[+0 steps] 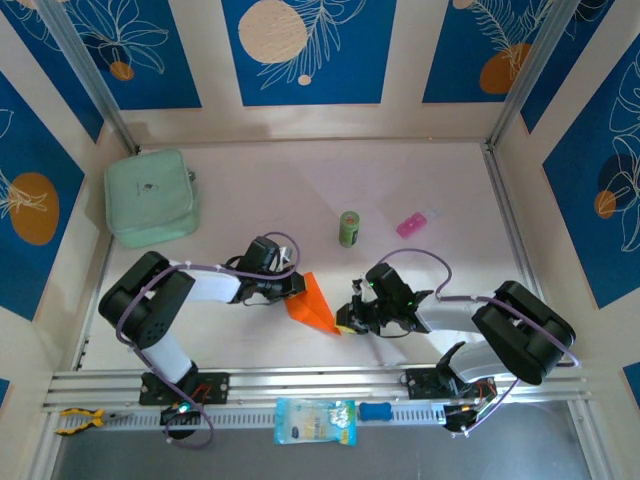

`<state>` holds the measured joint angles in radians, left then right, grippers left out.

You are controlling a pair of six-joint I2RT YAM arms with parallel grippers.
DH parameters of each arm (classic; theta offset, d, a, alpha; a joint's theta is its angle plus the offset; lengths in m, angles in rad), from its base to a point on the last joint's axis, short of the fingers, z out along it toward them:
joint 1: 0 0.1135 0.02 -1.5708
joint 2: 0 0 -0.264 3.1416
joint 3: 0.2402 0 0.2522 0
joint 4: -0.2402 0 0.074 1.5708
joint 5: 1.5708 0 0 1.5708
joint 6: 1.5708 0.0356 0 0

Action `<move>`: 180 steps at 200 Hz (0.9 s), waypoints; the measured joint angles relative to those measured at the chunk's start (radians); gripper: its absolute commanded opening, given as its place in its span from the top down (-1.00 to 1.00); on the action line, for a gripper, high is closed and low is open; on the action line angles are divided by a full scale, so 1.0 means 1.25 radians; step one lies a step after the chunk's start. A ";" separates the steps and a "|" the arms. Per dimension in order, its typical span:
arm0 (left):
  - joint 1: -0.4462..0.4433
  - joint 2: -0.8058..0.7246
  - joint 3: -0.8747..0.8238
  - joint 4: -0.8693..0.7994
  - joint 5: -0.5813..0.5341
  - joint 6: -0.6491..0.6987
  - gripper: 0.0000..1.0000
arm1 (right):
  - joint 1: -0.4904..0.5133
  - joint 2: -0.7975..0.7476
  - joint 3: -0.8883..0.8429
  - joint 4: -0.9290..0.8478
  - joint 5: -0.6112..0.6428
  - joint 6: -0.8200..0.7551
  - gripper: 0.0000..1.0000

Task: Fold a paper plane with a square sheet of paper (pick it up from the middle)
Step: Turn over the paper at the center of the table.

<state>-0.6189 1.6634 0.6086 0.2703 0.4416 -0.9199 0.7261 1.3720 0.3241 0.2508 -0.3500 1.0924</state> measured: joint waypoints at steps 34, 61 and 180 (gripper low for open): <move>0.000 -0.010 0.000 -0.002 0.000 -0.006 0.66 | 0.000 -0.005 0.002 -0.004 -0.001 -0.009 0.87; 0.000 -0.069 0.000 -0.035 -0.004 -0.003 0.41 | 0.008 -0.061 0.027 -0.072 0.016 -0.035 0.89; 0.077 -0.653 0.013 -0.503 -0.372 0.089 -0.21 | 0.305 -0.078 0.585 -0.828 0.679 -0.266 0.95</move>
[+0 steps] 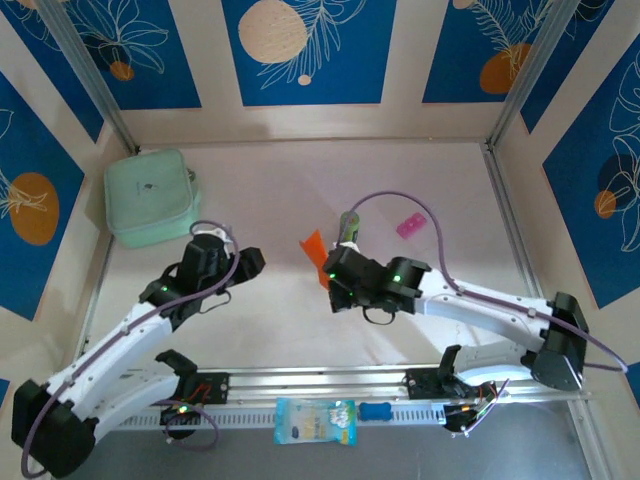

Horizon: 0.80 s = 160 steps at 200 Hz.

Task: Fold a paper plane with a square sheet of paper (pick it up from the middle)
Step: Turn over the paper at the center of the table.

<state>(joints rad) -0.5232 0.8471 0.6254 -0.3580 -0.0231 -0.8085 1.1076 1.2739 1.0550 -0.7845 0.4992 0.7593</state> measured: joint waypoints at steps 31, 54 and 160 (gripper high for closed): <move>0.033 -0.068 0.000 -0.108 -0.073 0.013 -0.28 | 0.075 0.124 0.103 -0.161 0.188 0.016 0.95; 0.044 -0.095 0.004 -0.167 -0.115 0.021 -0.29 | 0.109 0.222 0.151 -0.245 0.258 0.027 0.96; 0.049 -0.164 0.005 -0.254 -0.201 0.021 -0.31 | 0.184 0.392 0.183 -0.074 0.093 -0.106 0.38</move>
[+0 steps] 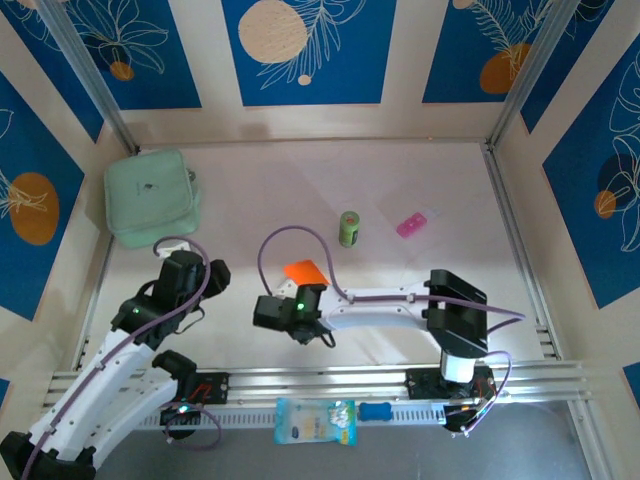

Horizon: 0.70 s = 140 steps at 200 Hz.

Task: Fold a paper plane with a square sheet of paper (pick it up from the middle)
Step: Turn over the paper at the center of the table, then rotate the paper at the center of the table.

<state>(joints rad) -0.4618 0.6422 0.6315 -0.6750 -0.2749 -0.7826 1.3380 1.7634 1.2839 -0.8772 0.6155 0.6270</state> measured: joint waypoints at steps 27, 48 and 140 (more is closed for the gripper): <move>0.000 0.001 0.000 0.001 0.003 0.000 -0.30 | -0.062 -0.116 -0.121 0.146 -0.128 -0.015 0.25; 0.002 0.012 0.000 0.008 0.020 0.002 -0.12 | -0.140 -0.213 -0.229 0.266 -0.229 -0.003 0.39; 0.002 0.097 -0.027 0.112 0.197 0.011 -0.07 | -0.309 -0.152 -0.421 0.608 -0.472 0.149 0.77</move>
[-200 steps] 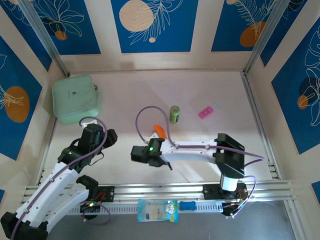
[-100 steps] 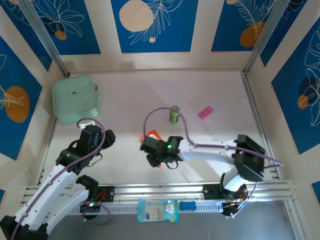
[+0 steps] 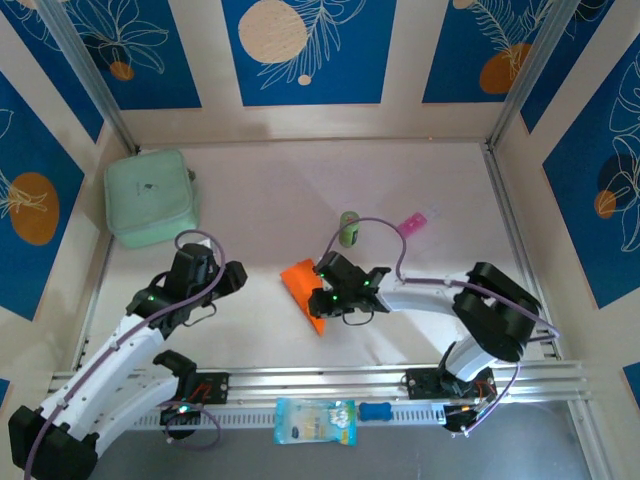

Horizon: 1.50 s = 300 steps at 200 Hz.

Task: Fold a paper plane with a square sheet of paper (pick it up from the middle)
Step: Rotate the paper at the center of the table, then perform the fifth fold on the wing at the bottom-center of the table.

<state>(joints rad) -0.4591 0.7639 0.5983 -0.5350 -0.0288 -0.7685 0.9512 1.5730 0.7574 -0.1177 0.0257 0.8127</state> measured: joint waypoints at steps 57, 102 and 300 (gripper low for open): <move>0.000 0.030 -0.042 0.039 0.081 -0.003 -0.05 | -0.001 0.066 0.013 0.020 0.017 0.193 0.79; 0.000 0.052 -0.067 0.079 0.142 -0.009 -0.04 | 0.058 0.063 -0.018 0.096 0.115 0.470 0.76; -0.150 0.505 0.051 0.410 0.384 -0.051 0.61 | -0.132 -0.258 -0.284 0.245 0.120 0.399 0.58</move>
<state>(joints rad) -0.6472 1.3952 0.6617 -0.0231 0.4515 -0.8318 0.7856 1.2499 0.4026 0.1883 0.1753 1.3113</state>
